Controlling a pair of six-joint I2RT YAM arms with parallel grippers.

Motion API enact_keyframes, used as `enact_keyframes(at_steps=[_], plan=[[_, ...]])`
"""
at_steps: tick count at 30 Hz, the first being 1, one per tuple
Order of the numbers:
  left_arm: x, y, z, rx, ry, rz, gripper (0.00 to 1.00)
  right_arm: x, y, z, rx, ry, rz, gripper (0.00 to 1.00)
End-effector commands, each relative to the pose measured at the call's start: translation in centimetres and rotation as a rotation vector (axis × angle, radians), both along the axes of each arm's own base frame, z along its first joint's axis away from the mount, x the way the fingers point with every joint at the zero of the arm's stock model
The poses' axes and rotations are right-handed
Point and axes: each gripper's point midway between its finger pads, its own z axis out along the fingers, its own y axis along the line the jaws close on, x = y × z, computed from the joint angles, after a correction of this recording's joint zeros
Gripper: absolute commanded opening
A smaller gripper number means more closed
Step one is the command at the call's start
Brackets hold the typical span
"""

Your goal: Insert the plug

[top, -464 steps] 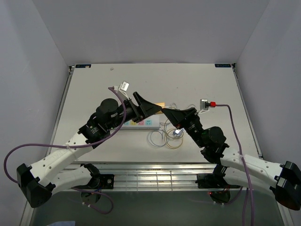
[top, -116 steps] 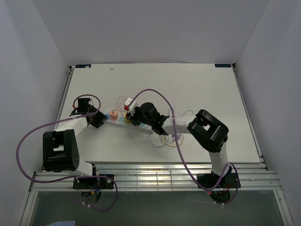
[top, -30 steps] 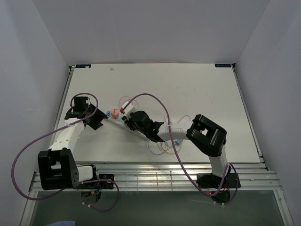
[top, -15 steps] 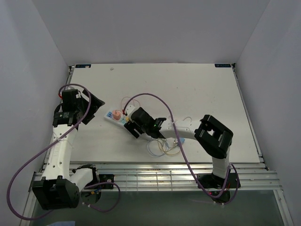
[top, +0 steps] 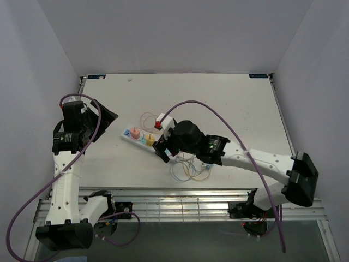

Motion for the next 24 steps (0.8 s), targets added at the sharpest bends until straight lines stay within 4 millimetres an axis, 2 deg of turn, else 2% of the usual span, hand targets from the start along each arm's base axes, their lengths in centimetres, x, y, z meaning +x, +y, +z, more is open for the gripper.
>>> enact_keyframes(at_steps=[1, 3, 4, 6, 7, 9, 10, 12, 13, 14, 19, 20, 24], plan=[[-1.1, -0.4, 1.6, 0.02, -0.03, -0.041, 0.98, -3.1, -0.5, 5.6, 0.195, 0.037, 0.077, 0.9], [-1.5, -0.5, 1.8, 0.027, -0.033, -0.06, 0.98, -3.2, -2.1, 6.1, 0.218, 0.035, 0.031, 0.9], [-1.8, -0.7, 1.7, 0.027, -0.028, -0.075, 0.98, -3.3, -3.3, 7.7, 0.264, 0.022, -0.004, 0.9], [-2.2, -0.9, 1.8, 0.042, -0.034, -0.103, 0.98, -2.7, -5.7, 7.1, 0.256, 0.027, -0.119, 0.9], [-2.5, -1.1, 1.7, 0.045, -0.03, -0.119, 0.98, -2.7, -7.2, 8.1, 0.293, 0.02, -0.166, 0.9], [-3.0, -1.1, 1.6, 0.061, -0.028, -0.135, 0.98, -2.4, -10.0, 6.5, 0.286, 0.061, -0.304, 0.9], [-3.4, -1.1, 1.4, 0.064, -0.019, -0.14, 0.98, -2.7, -11.4, 7.2, 0.328, 0.069, -0.344, 0.9], [-3.8, -1.0, 1.3, 0.072, -0.018, -0.143, 0.98, -3.0, -13.8, 5.1, 0.326, 0.128, -0.461, 0.9], [-4.1, -1.0, 1.0, 0.077, -0.01, -0.147, 0.98, -3.4, -15.1, 5.5, 0.366, 0.142, -0.493, 0.9], [-4.2, -1.1, 0.9, 0.076, -0.009, -0.151, 0.98, -3.3, -16.2, 5.0, 0.377, 0.15, -0.548, 0.9], [-4.7, -1.5, -0.1, 0.059, 0.007, -0.17, 0.98, -4.3, -21.9, -0.8, 0.334, 0.274, -0.829, 0.9], [-4.8, -1.5, -0.6, 0.057, 0.02, -0.171, 0.98, -4.5, -22.6, -2.1, 0.299, 0.282, -0.861, 0.9], [-5.0, -1.7, -1.5, 0.049, 0.032, -0.179, 0.98, -4.4, -24.6, -5.2, 0.232, 0.304, -1.003, 0.9]])
